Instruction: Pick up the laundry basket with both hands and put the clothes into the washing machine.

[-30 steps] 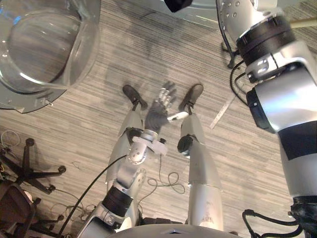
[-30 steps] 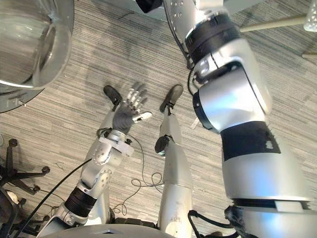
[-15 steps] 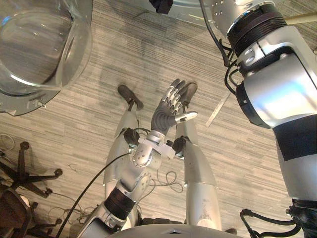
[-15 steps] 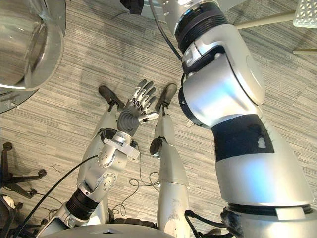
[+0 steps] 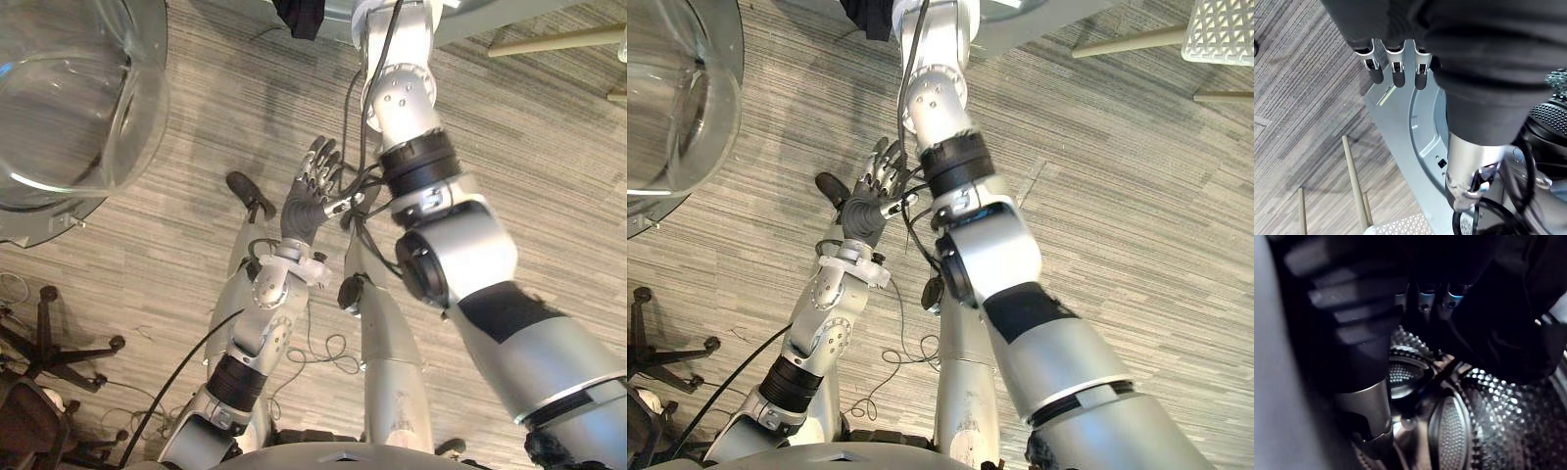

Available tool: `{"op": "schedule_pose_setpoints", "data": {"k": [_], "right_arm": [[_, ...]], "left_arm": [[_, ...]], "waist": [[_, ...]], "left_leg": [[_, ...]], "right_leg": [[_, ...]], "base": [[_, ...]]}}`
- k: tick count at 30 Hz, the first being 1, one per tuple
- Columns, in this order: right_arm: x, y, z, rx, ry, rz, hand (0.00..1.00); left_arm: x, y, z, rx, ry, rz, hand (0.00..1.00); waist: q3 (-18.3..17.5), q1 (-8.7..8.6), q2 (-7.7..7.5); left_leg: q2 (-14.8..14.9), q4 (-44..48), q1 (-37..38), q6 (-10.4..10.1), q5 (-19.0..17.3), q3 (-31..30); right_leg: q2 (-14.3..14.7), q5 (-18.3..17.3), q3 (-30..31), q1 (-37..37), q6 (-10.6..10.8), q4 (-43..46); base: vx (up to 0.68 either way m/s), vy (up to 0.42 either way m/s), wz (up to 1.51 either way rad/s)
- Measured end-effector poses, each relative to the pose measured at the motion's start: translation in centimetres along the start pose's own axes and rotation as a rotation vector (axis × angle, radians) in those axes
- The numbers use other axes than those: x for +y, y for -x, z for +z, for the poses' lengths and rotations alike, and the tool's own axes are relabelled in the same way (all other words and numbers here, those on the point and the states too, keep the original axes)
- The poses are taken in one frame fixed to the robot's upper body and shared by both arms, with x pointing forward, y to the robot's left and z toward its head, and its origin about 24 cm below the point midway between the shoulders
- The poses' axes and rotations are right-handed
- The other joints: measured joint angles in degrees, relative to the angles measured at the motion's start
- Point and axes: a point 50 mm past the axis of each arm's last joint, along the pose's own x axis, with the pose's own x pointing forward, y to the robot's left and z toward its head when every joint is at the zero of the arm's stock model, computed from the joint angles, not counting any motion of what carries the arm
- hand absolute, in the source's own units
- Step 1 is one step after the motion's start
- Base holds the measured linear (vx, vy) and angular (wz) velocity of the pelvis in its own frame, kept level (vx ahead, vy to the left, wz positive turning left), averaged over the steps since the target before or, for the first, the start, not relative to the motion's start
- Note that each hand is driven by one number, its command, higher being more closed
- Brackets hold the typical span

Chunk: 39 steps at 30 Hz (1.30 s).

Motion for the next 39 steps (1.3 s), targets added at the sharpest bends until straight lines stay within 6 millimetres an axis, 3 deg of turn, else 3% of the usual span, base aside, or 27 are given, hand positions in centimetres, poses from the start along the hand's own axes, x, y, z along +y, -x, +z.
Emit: {"op": "schedule_pose_setpoints", "data": {"k": [6,11,12,14,16,19,22,23,27,29,30,33,35,36,37,38,39], "right_arm": [[-4.9,3.2,0.9,-0.068,-0.069,-0.073,0.00],[-9.9,7.3,2.3,-0.043,0.037,-0.133,0.00],[-11.9,9.0,2.9,-0.030,0.072,-0.166,0.00],[-14.1,10.9,3.8,-0.017,0.108,-0.206,0.00],[-17.4,14.5,4.8,0.021,0.177,-0.285,0.00],[-20.3,18.6,5.3,0.091,0.215,-0.382,0.00],[-22.8,22.6,5.6,0.152,0.249,-0.494,0.00],[-23.9,24.1,5.5,0.178,0.237,-0.551,0.00],[-25.5,26.1,4.2,0.248,0.204,-0.649,0.00],[-26.1,27.2,3.1,0.296,0.189,-0.692,0.00],[-26.5,27.8,3.0,0.316,0.196,-0.719,0.00],[-27.4,29.2,4.6,0.265,0.210,-0.794,0.00],[-28.3,29.8,5.7,0.258,0.268,-0.867,0.00],[-28.3,28.9,6.4,0.248,0.316,-0.861,0.00],[-28.3,28.4,6.5,0.242,0.330,-0.858,0.00],[-28.5,27.5,6.5,0.244,0.345,-0.865,0.00],[-28.6,26.8,6.6,0.242,0.356,-0.873,0.00]], "left_arm": [[2.3,0.0,-0.4,0.018,-0.008,0.091,0.00],[3.0,0.1,-0.5,0.029,-0.025,0.110,0.00],[3.4,0.1,-0.3,0.020,-0.032,0.118,0.00],[3.8,0.1,-0.2,0.016,-0.053,0.131,0.00],[4.5,0.2,-0.5,0.031,-0.083,0.155,0.00],[4.7,0.4,-0.7,0.039,-0.100,0.155,0.00],[4.7,0.6,-0.8,0.044,-0.132,0.146,0.00],[4.8,0.9,-0.9,0.045,-0.128,0.152,0.00],[5.1,1.4,-1.0,0.052,-0.126,0.166,0.00],[5.7,2.4,-1.3,0.072,-0.115,0.190,0.00],[6.1,2.9,-1.6,0.086,-0.090,0.197,0.00],[6.3,3.3,-1.9,0.099,-0.052,0.192,0.00],[6.6,3.4,-1.9,0.092,-0.029,0.209,0.00],[6.7,3.4,-1.8,0.090,-0.020,0.212,0.00],[6.7,3.5,-1.8,0.092,-0.021,0.216,0.00],[7.3,3.8,-2.2,0.112,-0.026,0.237,0.00],[7.8,4.0,-2.6,0.137,-0.027,0.258,0.00]], "waist": [[-0.01,0.45,0.00],[0.00,-0.11,-0.03],[0.02,-0.77,-0.06],[0.06,-1.41,-0.14],[0.15,-2.56,-0.57],[0.10,-3.39,-1.20],[0.23,-4.22,-1.47],[0.33,-4.82,-1.65],[0.68,-4.53,-2.75],[0.95,-4.69,-3.59],[0.97,-4.90,-3.62],[1.08,-5.20,-3.52],[1.12,-3.67,-3.56],[1.24,-3.98,-4.04],[1.42,-3.87,-4.28],[1.74,-3.52,-4.47],[1.89,-4.52,-4.49]], "left_leg": [[-1.34,-0.93,1.71,-0.74,-0.51,-0.98],[-1.88,-0.76,1.74,-0.70,-1.03,-1.24],[-1.81,-0.22,1.71,-0.39,-1.36,-1.66],[-1.37,1.27,1.70,-0.27,-2.40,-1.95],[0.14,5.37,1.74,-0.24,-5.08,-2.02],[1.98,10.56,1.82,-0.42,-8.39,-1.89],[3.06,15.44,3.52,-1.47,-12.98,-1.91],[3.18,17.46,5.15,-1.12,-14.79,-1.85],[2.79,17.86,8.99,-1.53,-15.92,-1.39],[1.47,16.28,11.93,-2.85,-14.64,-2.09],[1.00,16.01,13.23,-2.29,-14.17,-2.34],[-0.40,20.09,13.80,-0.89,-13.16,-6.48],[0.36,27.19,10.01,-0.94,-12.16,-10.90],[-2.43,23.65,8.58,-2.29,-8.03,-13.63],[-2.33,23.76,7.90,-0.41,-9.25,-13.76],[-0.72,24.00,8.54,-1.26,-11.68,-13.92],[0.06,20.91,10.33,-2.55,-12.50,-13.29]], "right_leg": [[-1.36,-2.21,-0.87,1.29,0.99,2.32],[-2.00,-2.54,-1.01,1.34,1.32,2.85],[-2.04,-2.64,-1.03,1.58,1.47,2.99],[-2.00,-2.68,-1.02,2.16,1.52,3.05],[-1.73,-2.85,-0.51,3.44,1.77,3.08],[-1.54,-3.63,0.65,4.57,2.84,3.58],[-3.34,-7.46,2.53,4.23,2.66,10.09],[-4.65,-9.48,2.78,3.98,1.51,14.91],[-5.84,-11.60,1.77,5.40,2.08,18.54],[-6.01,-12.15,1.98,8.17,1.26,18.74],[-6.49,-13.34,2.49,8.80,0.63,20.59],[-9.41,-20.75,3.13,8.89,0.63,30.32],[-11.67,-26.79,2.96,7.67,0.56,37.52],[-14.05,-27.12,2.98,6.02,-0.01,37.79],[-14.19,-26.64,2.96,5.53,-0.49,37.27],[-14.36,-25.68,2.98,5.15,0.05,36.37],[-15.38,-25.39,3.10,5.03,0.35,36.31]], "base": [[-0.01,0.119,0.12],[-0.04,0.080,0.04],[-0.05,0.037,-0.01],[-0.05,0.019,-0.06],[-0.07,-0.007,-0.16],[-0.08,-0.022,-0.25],[-0.06,-0.011,-0.24],[-0.06,-0.010,-0.19],[-0.02,-0.058,-0.06],[0.03,-0.079,-0.04],[0.07,-0.094,0.18],[0.09,-0.121,0.51],[0.02,-0.198,0.85],[-0.05,-0.136,0.86],[-0.06,-0.108,0.49],[0.02,-0.068,0.11],[0.04,-0.074,0.14]]}}
